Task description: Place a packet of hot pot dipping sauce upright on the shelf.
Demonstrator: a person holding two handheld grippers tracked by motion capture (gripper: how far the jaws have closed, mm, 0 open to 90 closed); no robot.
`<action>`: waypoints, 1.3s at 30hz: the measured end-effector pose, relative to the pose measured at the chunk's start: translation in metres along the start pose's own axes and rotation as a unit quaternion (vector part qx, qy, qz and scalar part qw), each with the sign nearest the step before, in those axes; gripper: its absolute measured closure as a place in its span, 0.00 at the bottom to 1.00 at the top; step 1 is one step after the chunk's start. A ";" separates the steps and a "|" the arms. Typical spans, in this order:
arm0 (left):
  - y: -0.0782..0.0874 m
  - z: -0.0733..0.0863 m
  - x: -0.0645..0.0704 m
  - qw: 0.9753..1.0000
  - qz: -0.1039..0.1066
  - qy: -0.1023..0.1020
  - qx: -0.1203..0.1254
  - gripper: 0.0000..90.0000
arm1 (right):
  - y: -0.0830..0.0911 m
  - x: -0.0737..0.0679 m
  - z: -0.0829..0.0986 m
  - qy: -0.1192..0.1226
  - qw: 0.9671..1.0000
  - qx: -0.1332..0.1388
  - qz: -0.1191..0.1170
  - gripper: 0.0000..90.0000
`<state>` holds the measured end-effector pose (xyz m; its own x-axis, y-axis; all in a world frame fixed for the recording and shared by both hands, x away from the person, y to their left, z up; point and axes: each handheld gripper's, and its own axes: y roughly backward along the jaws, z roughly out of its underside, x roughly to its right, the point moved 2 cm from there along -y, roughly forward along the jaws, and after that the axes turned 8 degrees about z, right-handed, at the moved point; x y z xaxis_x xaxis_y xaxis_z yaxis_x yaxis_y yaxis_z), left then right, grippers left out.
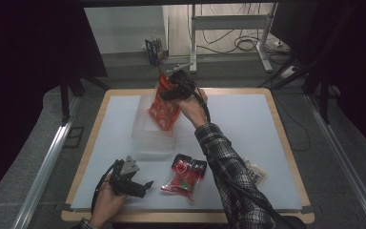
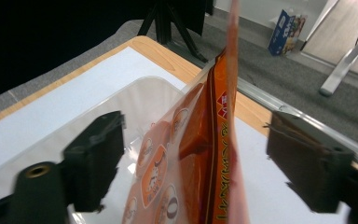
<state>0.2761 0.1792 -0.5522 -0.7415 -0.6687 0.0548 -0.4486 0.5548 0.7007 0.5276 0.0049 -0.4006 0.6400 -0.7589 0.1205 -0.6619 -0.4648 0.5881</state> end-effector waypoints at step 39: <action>0.001 -0.001 0.001 1.000 -0.001 0.006 0.003 0.00 | 0.074 0.039 0.062 0.033 0.998 -0.033 -0.031 0.00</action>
<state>0.2758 0.1787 -0.5507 -0.7343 -0.6760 0.0625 -0.4535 0.5569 0.6958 0.4792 -0.0876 -0.4020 0.7049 -0.6966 0.1334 -0.5943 -0.4774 0.6473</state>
